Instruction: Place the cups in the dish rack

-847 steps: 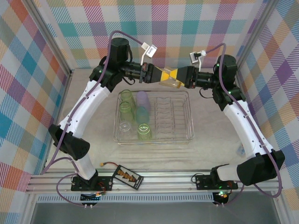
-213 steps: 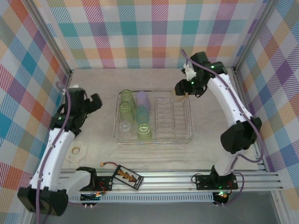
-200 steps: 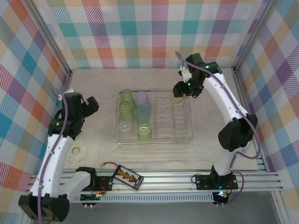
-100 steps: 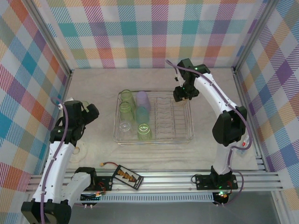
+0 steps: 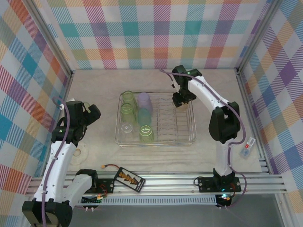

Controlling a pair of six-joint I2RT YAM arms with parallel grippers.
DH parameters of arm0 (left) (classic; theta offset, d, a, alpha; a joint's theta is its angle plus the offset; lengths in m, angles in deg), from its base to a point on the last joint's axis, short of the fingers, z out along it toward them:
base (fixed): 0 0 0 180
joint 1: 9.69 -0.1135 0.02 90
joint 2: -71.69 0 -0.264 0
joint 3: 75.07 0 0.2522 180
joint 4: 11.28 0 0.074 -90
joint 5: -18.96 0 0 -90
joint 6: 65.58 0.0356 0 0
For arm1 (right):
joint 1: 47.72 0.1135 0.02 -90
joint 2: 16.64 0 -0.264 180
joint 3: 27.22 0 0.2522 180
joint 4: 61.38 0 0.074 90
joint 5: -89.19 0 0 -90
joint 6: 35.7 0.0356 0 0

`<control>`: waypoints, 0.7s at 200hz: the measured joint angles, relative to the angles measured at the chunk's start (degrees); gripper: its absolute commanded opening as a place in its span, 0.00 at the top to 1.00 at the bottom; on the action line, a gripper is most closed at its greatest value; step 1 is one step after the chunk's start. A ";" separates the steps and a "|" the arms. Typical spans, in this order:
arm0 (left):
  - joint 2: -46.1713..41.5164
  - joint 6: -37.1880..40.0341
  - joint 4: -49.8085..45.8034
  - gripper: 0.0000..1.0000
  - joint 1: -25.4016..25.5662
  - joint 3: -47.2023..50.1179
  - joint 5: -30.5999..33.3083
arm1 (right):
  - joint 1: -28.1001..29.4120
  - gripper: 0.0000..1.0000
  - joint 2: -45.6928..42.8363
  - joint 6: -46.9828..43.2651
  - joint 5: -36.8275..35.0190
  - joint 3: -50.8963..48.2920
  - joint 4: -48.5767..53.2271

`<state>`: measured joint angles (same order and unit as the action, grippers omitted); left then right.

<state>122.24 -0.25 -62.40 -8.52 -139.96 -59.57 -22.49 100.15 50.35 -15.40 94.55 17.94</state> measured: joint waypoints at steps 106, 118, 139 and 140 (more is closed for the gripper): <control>0.07 1.55 0.02 0.00 -1.81 1.40 -6.10 | 2.23 0.47 2.80 -4.42 -7.34 -3.43 -4.83; 0.02 1.55 0.17 0.00 -1.81 1.51 -7.04 | 2.49 0.44 3.06 -5.22 -8.46 -3.45 -4.98; -0.96 1.53 1.40 0.00 -1.84 2.71 -9.01 | 2.64 0.35 3.10 -6.21 -8.98 -3.45 -5.27; -1.03 1.53 1.42 0.00 -1.84 2.75 -9.05 | 2.64 0.35 3.10 -6.19 -8.98 -3.45 -5.27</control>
<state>121.21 1.28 -60.98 -10.36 -137.21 -68.62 -19.84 103.25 44.17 -24.38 91.09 12.67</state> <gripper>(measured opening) 0.997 0.599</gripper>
